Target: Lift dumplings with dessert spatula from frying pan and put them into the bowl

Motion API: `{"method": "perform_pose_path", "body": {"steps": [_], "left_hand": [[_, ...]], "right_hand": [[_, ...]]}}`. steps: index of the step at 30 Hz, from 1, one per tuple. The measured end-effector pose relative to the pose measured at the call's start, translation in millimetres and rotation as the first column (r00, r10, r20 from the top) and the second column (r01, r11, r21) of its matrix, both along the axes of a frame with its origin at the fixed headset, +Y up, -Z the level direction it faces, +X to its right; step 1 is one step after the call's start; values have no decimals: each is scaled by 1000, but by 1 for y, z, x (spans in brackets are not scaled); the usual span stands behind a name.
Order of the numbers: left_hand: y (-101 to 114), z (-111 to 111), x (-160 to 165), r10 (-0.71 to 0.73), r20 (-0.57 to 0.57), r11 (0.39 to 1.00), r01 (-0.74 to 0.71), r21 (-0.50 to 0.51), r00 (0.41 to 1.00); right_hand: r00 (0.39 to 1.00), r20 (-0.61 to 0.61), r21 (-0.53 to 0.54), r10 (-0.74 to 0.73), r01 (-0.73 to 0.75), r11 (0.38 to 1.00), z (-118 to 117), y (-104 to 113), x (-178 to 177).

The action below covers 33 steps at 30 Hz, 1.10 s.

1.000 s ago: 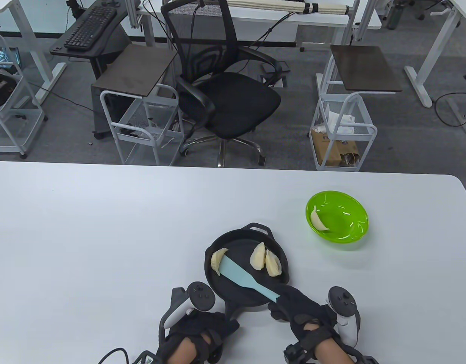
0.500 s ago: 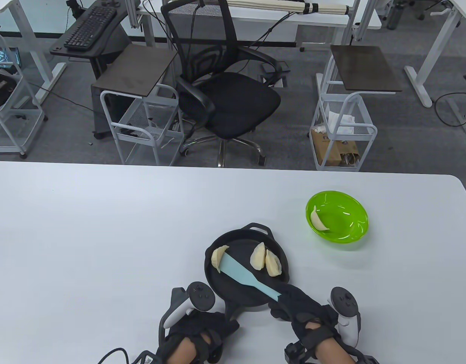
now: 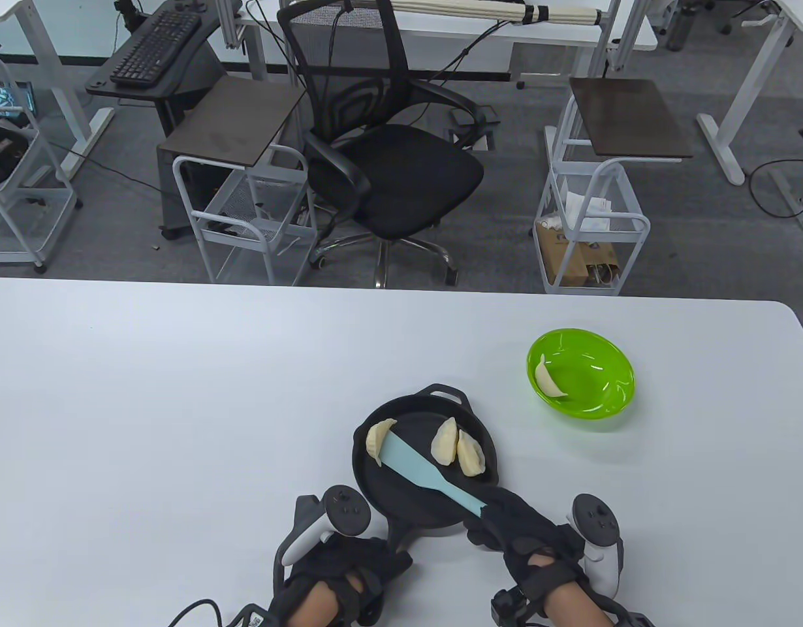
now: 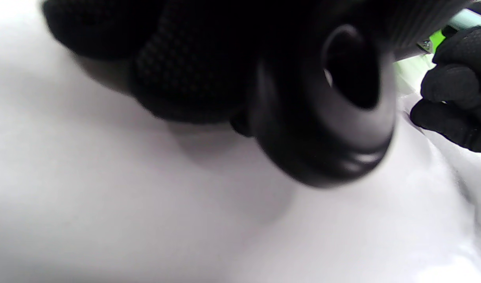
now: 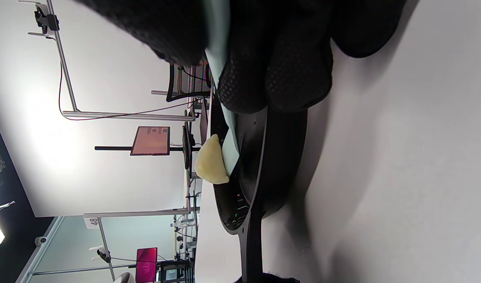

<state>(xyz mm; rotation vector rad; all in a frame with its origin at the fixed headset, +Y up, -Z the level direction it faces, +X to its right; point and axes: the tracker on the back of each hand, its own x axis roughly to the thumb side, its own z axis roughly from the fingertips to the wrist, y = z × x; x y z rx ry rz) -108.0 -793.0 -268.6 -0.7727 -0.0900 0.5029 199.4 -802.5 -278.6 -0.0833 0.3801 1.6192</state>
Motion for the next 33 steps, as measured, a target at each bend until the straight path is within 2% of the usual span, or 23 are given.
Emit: {"method": "perform_pose_path", "body": {"steps": [33], "left_hand": [[0, 0, 0, 0, 0, 1000, 0, 0, 1000]], "right_hand": [[990, 108, 49, -85, 80, 996, -2, 6, 14]]}}
